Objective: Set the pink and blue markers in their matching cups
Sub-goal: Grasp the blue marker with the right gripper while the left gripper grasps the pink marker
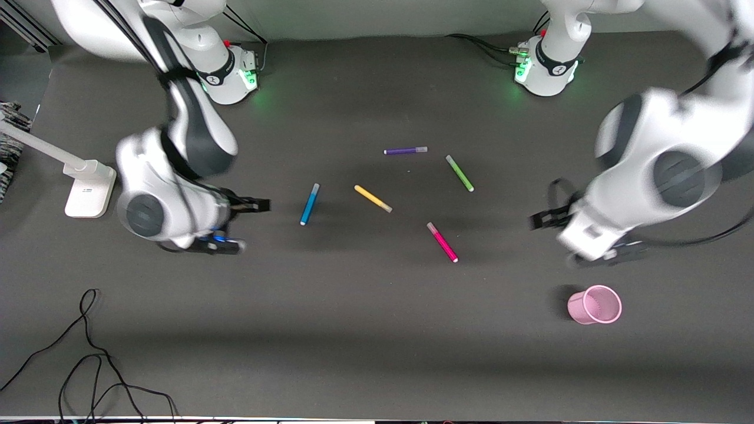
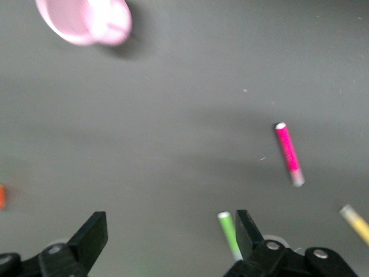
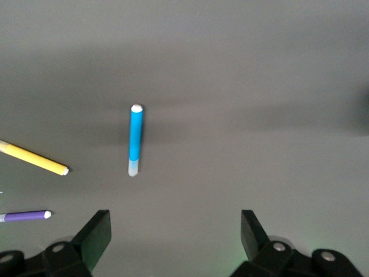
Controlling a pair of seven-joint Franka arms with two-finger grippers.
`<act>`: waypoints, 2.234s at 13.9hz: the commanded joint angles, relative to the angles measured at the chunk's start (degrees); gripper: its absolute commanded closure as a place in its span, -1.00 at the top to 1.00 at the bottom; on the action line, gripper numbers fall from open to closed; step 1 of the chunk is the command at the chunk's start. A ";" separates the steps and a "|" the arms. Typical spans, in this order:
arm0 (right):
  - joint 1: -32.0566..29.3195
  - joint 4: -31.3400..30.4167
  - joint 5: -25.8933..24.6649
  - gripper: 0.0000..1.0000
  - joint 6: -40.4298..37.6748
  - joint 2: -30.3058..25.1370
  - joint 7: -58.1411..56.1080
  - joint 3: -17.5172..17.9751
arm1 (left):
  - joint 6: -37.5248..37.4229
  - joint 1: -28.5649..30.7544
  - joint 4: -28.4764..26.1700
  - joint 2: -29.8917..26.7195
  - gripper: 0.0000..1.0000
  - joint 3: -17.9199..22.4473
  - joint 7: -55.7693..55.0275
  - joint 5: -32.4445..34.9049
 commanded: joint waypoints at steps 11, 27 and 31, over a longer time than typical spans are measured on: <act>2.24 3.23 12.71 1.00 3.70 18.23 12.55 -0.30 | 24.57 -12.60 -4.78 17.73 0.76 -1.26 -40.84 -6.31; 2.68 6.22 14.30 -1.00 6.17 20.00 12.73 -0.38 | 26.20 -12.69 -6.84 16.77 -1.00 -0.82 -40.32 -5.52; 2.68 8.92 8.87 -1.00 -1.27 13.51 12.99 -0.91 | 6.47 -5.34 5.53 15.54 -1.00 -1.52 -31.64 -6.49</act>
